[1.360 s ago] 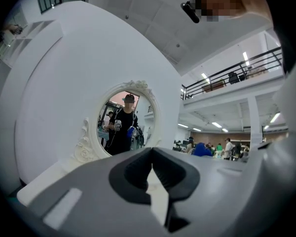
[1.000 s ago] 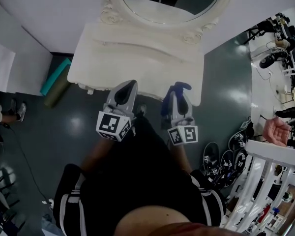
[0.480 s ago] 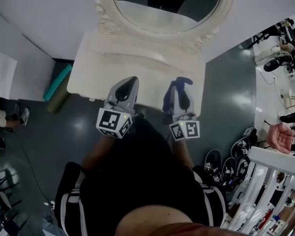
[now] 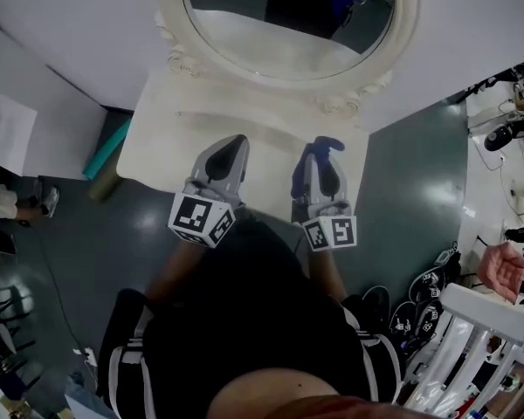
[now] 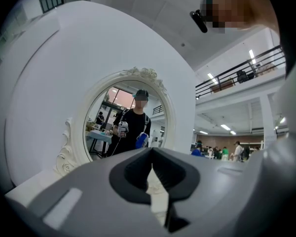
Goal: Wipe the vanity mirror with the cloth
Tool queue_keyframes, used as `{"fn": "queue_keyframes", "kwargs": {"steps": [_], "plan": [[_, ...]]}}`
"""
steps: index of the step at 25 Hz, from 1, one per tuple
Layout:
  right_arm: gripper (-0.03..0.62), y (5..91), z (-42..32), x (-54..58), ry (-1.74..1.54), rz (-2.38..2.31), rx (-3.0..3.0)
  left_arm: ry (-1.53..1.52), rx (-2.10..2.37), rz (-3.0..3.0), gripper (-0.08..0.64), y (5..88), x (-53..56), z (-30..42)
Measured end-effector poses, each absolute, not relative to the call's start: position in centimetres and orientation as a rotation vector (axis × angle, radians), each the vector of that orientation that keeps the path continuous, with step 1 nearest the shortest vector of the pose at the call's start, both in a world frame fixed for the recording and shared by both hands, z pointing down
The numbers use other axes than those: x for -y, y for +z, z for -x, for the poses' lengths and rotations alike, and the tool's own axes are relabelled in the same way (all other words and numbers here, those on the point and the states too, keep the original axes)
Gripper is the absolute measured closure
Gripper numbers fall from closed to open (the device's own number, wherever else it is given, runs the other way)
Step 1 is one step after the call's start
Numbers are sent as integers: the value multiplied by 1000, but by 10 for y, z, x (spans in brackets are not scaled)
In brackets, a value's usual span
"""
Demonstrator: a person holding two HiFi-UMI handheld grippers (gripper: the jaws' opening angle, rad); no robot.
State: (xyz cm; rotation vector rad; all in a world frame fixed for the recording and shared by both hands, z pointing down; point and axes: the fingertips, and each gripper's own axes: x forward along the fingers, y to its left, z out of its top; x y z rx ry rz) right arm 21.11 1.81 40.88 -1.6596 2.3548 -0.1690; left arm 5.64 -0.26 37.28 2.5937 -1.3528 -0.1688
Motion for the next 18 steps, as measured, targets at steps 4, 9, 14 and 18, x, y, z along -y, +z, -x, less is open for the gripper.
{"fn": "queue_keyframes", "kwargs": {"steps": [4, 9, 14, 18], "plan": [[528, 406, -219, 1, -162, 1656, -2363, -165, 1367, -2588, 549, 366, 20, -62], [528, 393, -222, 28, -10, 1716, -2409, -159, 1383, -2600, 549, 362, 44, -59], [528, 362, -229, 62, 242, 1825, -2407, -180, 1324, -2628, 549, 359, 68, -57], [528, 328, -228, 88, 678, 1944, -2419, -217, 1283, -2686, 549, 345, 84, -54]]}}
